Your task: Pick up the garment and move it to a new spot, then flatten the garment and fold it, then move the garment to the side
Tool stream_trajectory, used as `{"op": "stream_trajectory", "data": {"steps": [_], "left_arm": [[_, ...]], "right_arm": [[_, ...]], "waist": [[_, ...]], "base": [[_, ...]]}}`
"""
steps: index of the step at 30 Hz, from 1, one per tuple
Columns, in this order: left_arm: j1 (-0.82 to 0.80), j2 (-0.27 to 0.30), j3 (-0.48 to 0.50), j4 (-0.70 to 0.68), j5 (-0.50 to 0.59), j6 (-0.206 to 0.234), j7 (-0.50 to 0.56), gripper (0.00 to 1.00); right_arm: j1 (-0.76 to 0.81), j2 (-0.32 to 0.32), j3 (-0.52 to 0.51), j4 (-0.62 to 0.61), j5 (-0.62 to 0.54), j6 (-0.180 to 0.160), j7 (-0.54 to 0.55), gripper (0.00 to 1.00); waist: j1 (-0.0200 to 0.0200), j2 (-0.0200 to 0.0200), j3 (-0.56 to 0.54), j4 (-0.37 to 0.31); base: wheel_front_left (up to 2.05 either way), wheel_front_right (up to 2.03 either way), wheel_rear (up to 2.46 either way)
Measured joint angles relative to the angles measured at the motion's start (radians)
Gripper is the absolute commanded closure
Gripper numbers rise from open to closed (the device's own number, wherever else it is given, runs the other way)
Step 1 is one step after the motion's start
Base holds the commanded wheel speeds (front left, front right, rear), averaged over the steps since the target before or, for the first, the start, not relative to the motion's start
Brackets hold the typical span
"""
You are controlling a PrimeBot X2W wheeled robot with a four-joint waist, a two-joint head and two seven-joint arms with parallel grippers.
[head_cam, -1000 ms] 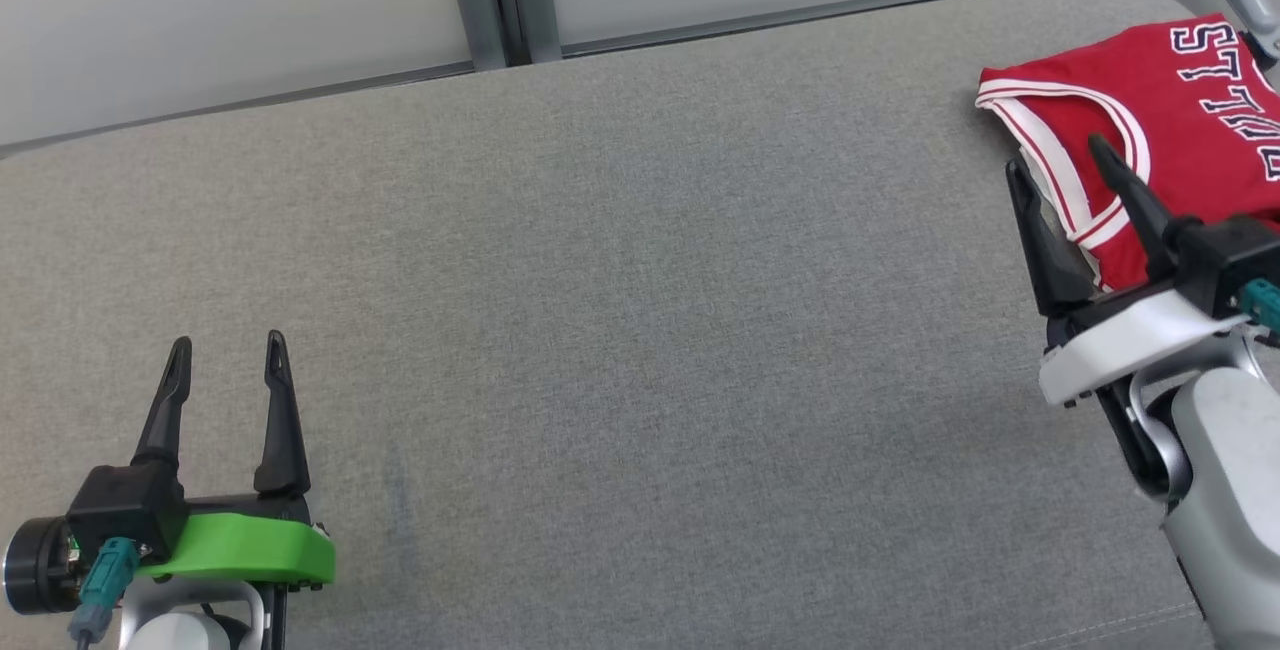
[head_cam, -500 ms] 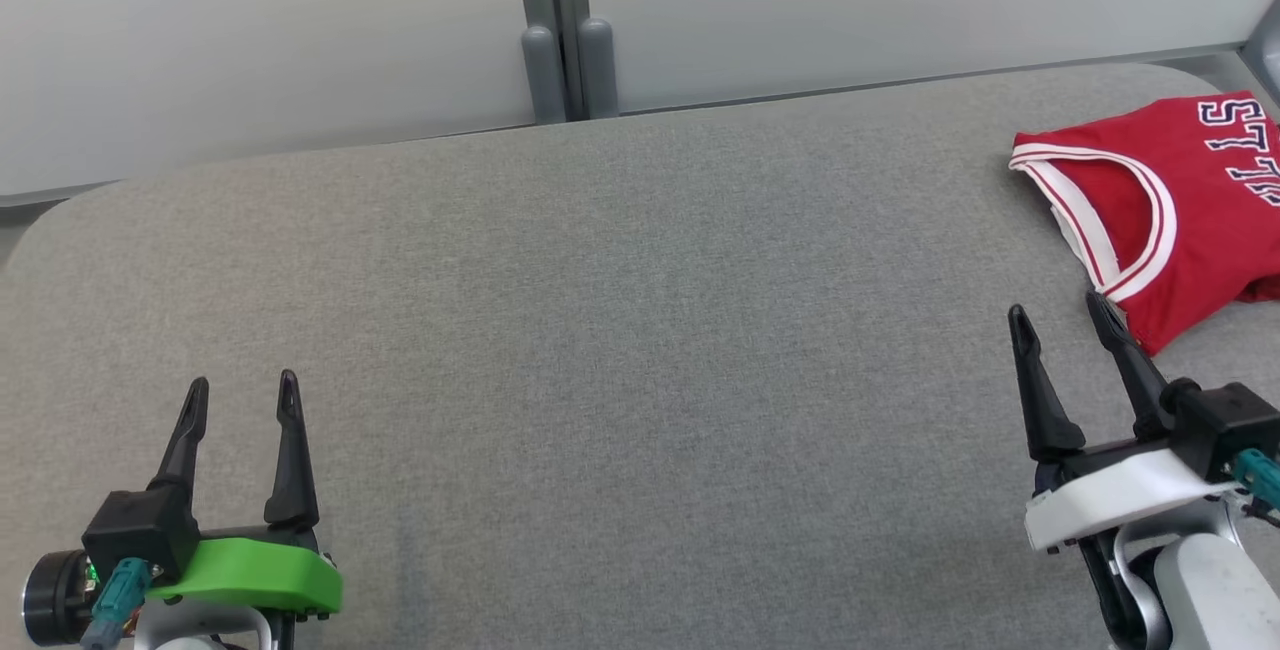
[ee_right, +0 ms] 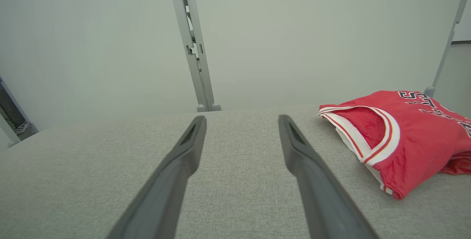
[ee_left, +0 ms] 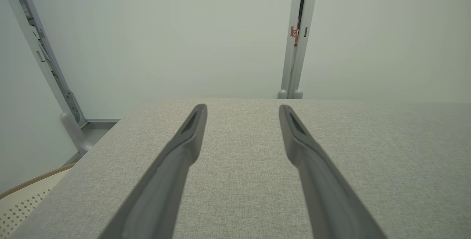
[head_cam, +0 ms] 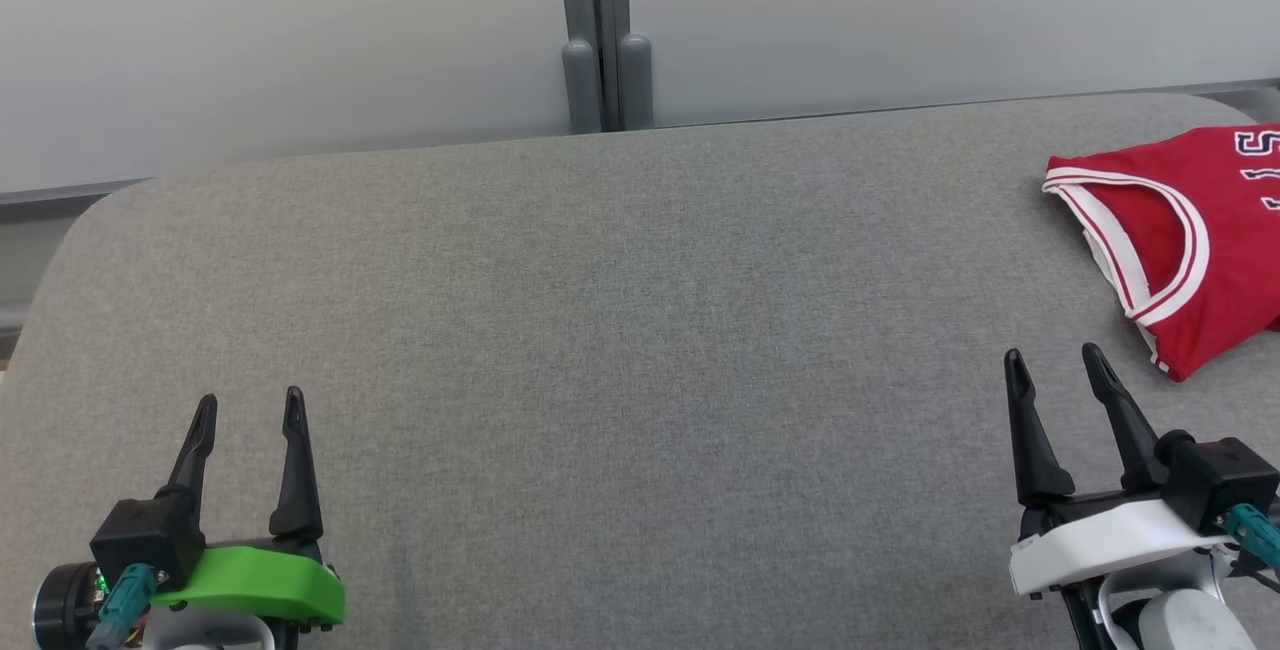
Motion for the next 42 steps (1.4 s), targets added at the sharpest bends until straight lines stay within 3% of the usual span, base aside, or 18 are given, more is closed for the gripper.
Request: {"op": "stream_trajectory", "data": {"steps": [9, 10, 15, 42], "left_arm": [[-0.001, 0.0, -0.001, 0.008, -0.006, -0.001, -0.004, 0.0], [0.0, -0.003, -0.002, 0.014, -0.006, -0.001, -0.003, 1.0], [0.016, -0.03, -0.009, 0.053, -0.013, -0.001, 0.004, 1.0], [0.009, -0.088, 0.074, 0.064, -0.414, -0.063, 0.122, 1.0]], "right_arm": [[-0.002, 0.007, 0.005, -0.001, -0.006, 0.0, 0.006, 0.0], [-0.001, 0.008, 0.005, 0.006, -0.006, 0.0, 0.006, 1.0], [0.02, 0.02, 0.008, 0.046, 0.006, 0.0, 0.009, 1.0], [-0.006, 0.035, -0.023, 0.082, 0.46, 0.0, 0.12, 1.0]], "waist": [[0.0, 0.0, 0.008, 0.003], [0.0, 0.0, 0.007, 0.003], [0.0, 0.0, 0.007, 0.003], [0.0, 0.0, 0.001, 0.002]], "base": [[0.0, 0.0, 0.0], [0.0, 0.0, 0.0], [0.0, 0.0, 0.0], [0.0, 0.0, 0.0]]}}
